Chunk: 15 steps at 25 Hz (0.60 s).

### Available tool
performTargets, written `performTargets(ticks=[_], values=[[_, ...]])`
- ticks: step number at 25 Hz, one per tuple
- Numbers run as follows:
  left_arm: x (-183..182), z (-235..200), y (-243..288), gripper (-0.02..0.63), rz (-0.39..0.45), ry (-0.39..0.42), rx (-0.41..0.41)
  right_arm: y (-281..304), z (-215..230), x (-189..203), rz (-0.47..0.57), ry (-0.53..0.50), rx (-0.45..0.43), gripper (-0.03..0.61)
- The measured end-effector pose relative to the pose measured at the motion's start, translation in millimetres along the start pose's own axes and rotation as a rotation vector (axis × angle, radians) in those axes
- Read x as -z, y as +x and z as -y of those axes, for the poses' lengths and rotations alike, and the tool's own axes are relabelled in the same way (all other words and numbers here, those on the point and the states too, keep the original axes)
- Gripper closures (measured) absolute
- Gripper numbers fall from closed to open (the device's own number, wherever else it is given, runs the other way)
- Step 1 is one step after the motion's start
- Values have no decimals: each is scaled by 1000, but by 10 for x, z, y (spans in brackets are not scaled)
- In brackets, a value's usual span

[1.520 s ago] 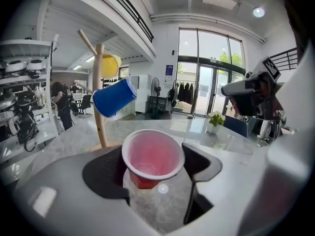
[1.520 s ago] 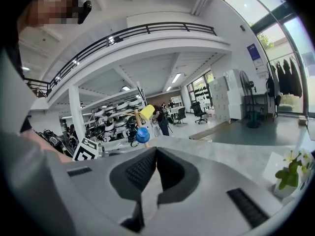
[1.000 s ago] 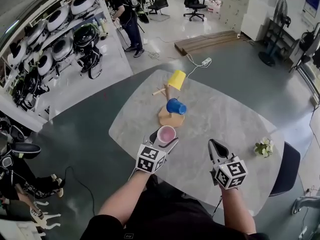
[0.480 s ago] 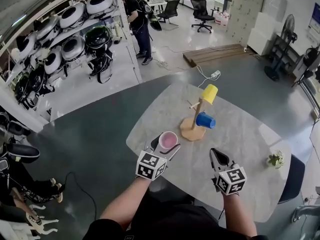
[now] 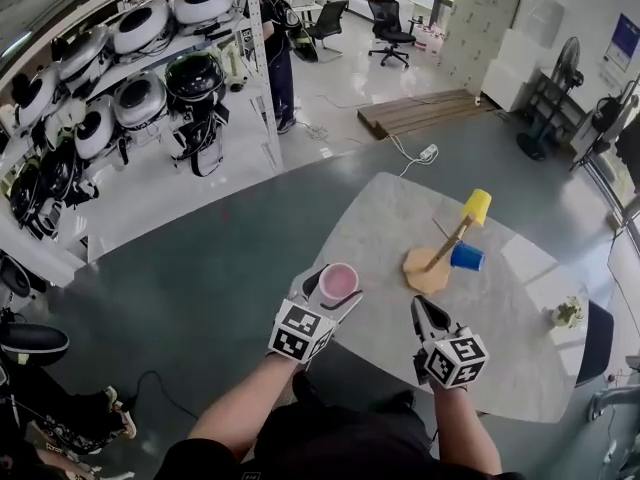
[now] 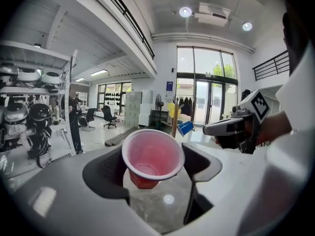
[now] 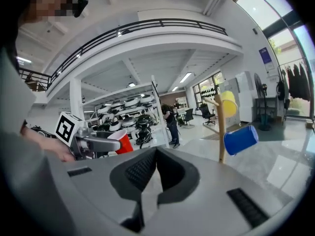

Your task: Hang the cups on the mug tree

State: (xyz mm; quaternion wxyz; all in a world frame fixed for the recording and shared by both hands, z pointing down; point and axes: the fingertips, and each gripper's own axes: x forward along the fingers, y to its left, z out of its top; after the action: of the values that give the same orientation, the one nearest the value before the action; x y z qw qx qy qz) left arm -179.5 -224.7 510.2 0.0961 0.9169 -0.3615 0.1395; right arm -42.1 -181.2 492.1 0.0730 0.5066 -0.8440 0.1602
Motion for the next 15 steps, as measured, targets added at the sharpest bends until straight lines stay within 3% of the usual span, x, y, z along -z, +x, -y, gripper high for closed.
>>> performTargets(ticks=[7,15], values=[[-21,-256,-33,261,-8,4,81,96,-295,119,-42,7,69,566],[-268,-160,183,261,21,6,92,-203,236,68,21,39,171,566]])
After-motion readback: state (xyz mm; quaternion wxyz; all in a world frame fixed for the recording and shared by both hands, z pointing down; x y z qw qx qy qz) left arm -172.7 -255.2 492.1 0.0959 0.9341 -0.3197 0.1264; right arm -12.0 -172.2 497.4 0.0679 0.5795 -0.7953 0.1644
